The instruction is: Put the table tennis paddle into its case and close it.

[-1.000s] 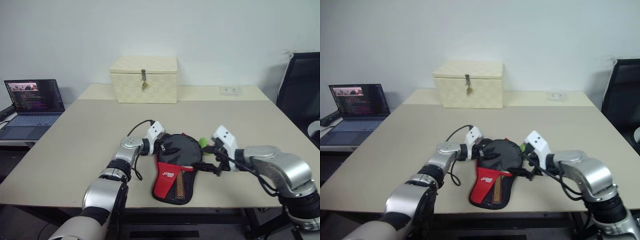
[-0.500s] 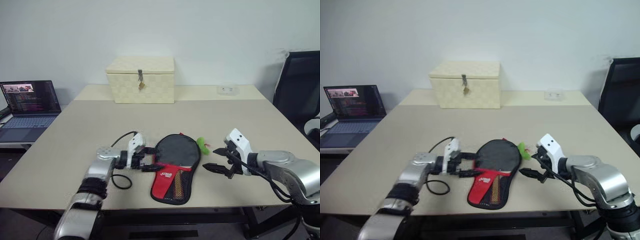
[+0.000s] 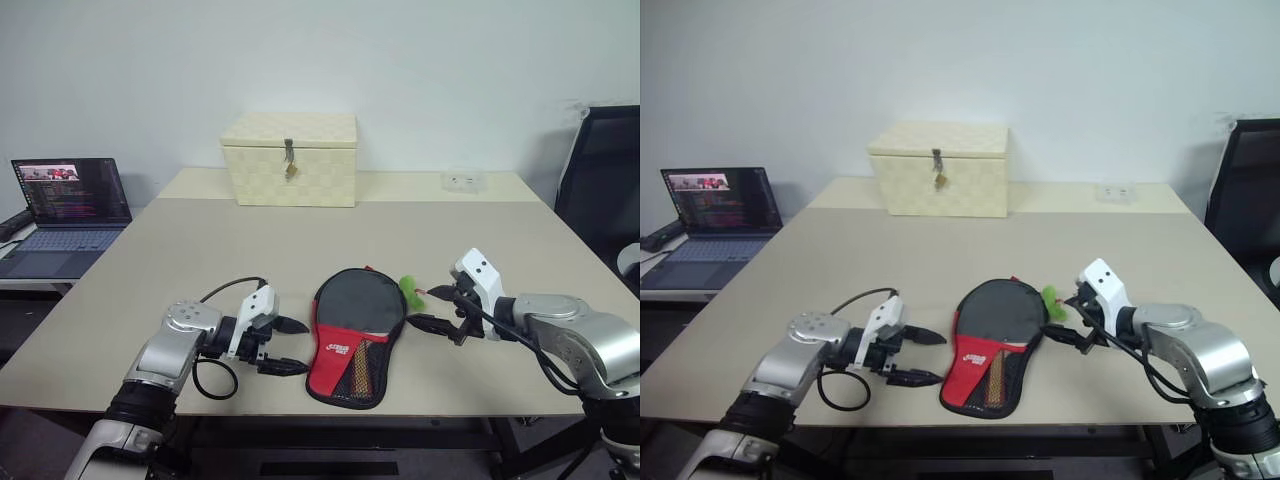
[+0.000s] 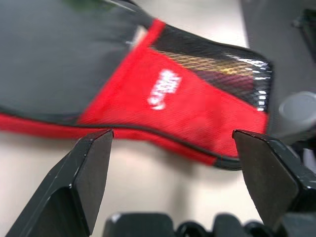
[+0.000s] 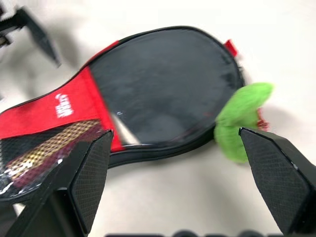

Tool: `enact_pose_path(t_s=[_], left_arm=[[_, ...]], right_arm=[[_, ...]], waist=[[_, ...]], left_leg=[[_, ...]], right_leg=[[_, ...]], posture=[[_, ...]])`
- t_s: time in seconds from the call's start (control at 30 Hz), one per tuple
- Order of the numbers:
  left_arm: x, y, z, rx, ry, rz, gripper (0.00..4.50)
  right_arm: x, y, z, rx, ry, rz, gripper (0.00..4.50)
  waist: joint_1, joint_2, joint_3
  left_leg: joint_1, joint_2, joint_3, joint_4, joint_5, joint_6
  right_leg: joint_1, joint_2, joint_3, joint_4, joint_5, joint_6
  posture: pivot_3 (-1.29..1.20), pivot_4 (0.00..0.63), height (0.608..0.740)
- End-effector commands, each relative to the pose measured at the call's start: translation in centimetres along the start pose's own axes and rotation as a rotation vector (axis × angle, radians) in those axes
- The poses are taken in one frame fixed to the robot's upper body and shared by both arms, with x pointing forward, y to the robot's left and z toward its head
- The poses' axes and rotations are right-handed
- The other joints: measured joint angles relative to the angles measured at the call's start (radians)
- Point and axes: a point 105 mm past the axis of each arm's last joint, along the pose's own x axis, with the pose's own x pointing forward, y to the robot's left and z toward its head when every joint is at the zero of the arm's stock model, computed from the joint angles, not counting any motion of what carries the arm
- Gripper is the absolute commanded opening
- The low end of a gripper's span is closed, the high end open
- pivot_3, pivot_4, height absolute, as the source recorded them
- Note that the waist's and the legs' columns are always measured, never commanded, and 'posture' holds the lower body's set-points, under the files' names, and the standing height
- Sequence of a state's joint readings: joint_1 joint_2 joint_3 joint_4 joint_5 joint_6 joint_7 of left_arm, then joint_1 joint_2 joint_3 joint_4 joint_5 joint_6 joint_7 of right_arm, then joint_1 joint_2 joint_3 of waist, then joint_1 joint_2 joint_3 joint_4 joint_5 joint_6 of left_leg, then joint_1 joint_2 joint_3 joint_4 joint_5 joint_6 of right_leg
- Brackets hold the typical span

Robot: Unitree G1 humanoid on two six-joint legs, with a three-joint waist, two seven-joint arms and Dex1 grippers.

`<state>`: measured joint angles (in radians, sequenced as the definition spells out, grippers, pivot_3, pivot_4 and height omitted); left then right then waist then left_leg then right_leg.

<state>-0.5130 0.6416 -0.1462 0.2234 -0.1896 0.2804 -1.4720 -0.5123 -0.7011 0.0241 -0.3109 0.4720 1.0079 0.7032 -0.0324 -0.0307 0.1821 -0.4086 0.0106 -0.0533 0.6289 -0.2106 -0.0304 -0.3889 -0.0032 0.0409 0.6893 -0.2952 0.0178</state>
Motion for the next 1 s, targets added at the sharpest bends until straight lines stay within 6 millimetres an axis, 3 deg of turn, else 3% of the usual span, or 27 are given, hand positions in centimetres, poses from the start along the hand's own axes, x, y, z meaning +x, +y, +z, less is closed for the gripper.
enact_pose_path(t_s=[0.03,0.43,1.0], left_arm=[[0.0,-1.1,0.6,0.021,0.010,-0.075,4.20],[3.2,-1.7,1.6,0.050,-0.031,-0.175,4.20],[6.1,-2.0,3.2,0.067,-0.088,-0.225,4.20]], right_arm=[[-0.4,-0.2,1.1,-0.046,-0.034,-0.015,4.50],[-0.5,-0.4,1.1,-0.041,-0.036,-0.033,4.50],[-0.5,-0.4,1.2,-0.040,-0.037,-0.039,4.50]], waist=[[0.000,0.000,0.000],[0.000,0.000,0.000],[0.001,0.000,0.000]], left_leg=[[0.000,0.000,0.000,0.000,0.000,0.000],[-0.001,0.000,0.000,0.000,0.000,0.000],[-0.001,0.000,0.000,0.000,0.000,0.000]], right_leg=[[0.000,0.000,0.000,0.000,0.000,0.000],[0.000,0.000,0.000,-0.001,0.000,0.000],[0.000,0.000,0.000,-0.001,0.000,0.000]], posture=[[0.00,0.150,0.740],[0.00,0.150,0.740],[0.00,0.150,0.740]])
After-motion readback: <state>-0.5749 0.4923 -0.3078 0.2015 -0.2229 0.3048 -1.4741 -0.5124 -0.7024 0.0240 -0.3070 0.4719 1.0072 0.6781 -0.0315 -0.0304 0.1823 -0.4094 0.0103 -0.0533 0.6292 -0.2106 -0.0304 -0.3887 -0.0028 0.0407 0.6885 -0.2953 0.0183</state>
